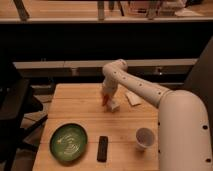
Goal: Place the pepper on the white sponge
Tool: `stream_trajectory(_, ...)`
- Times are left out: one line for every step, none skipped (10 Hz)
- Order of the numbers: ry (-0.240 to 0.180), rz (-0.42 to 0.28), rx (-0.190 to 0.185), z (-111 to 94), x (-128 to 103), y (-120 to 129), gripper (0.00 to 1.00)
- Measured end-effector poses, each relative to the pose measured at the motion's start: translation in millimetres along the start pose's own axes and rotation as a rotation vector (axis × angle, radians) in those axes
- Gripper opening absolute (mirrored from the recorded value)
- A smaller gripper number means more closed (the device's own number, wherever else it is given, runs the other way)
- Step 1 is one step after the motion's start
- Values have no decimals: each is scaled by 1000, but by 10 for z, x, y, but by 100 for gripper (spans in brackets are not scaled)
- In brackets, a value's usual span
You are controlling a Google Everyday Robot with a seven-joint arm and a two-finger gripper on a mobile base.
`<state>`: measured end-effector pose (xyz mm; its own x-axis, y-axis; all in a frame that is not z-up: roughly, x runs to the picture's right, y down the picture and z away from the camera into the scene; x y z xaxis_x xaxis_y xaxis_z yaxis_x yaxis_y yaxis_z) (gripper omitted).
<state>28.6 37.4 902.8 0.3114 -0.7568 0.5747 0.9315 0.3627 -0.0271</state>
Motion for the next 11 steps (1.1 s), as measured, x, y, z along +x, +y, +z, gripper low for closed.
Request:
stream_trajectory(-1, 19, 9, -25, 26, 71, 0)
stream_trajectory(0, 40, 19, -41, 55, 123, 0)
stream_trajectory(1, 64, 29, -58, 90, 229, 0)
stream_trajectory(4, 87, 36, -92, 159, 388, 0)
stream_trajectory(7, 110, 43, -128, 227, 564, 0)
stream_trajectory(5, 126, 46, -150, 275, 690, 0)
stream_trajectory(5, 132, 47, -172, 312, 759, 0)
stream_trajectory(2, 134, 46, -173, 321, 783, 0)
stream_trajectory(2, 133, 47, -171, 326, 773, 0)
stream_trajectory(2, 133, 47, -146, 330, 735, 0)
stream_trajectory(1, 135, 50, -140, 337, 725, 0)
